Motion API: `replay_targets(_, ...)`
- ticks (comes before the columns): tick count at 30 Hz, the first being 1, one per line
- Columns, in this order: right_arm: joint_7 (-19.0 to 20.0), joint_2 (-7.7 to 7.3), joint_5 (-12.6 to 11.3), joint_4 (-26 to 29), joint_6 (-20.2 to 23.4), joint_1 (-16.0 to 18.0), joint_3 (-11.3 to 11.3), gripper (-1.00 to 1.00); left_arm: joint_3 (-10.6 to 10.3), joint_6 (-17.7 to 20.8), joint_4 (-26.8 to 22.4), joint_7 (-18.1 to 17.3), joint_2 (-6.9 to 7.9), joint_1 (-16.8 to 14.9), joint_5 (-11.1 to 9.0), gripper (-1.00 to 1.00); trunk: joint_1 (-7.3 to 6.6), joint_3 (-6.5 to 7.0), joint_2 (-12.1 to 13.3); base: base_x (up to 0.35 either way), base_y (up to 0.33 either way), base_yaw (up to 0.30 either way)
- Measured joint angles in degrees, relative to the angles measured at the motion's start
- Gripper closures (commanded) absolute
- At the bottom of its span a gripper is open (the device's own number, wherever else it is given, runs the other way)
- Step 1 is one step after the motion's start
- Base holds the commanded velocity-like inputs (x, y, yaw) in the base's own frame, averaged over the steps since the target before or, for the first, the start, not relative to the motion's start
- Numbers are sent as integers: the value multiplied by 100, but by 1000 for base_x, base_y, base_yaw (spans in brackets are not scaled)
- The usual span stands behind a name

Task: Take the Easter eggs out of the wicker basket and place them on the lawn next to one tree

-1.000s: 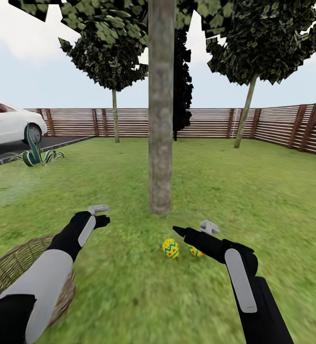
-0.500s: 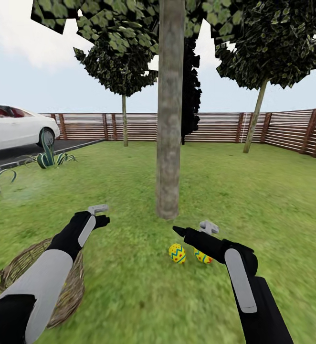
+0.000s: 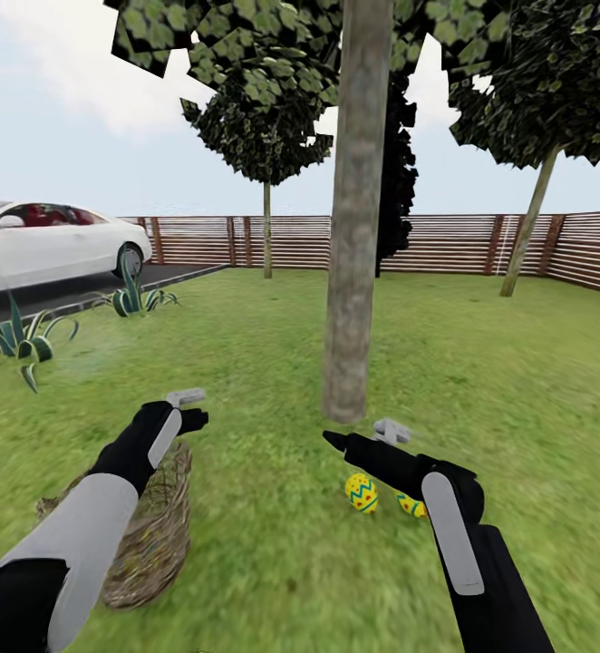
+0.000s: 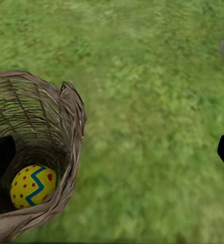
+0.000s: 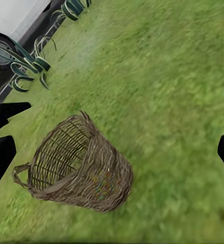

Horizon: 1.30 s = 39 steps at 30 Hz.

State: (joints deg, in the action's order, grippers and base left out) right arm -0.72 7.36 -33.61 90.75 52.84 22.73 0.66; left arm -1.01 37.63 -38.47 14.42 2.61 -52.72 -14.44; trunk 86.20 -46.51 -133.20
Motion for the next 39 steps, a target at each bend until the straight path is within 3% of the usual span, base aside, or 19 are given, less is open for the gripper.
replay_targets(24,0,0,2,0,0,-1,5,-100,14,321,21,0,0,0,-25,-100,-527,431,963,1,0,286)
replay_targets(39,0,0,-9,0,0,-1,3,-100,13,512,-106,-64,15,9,-23,-100,-530,431,964,87,0,85)
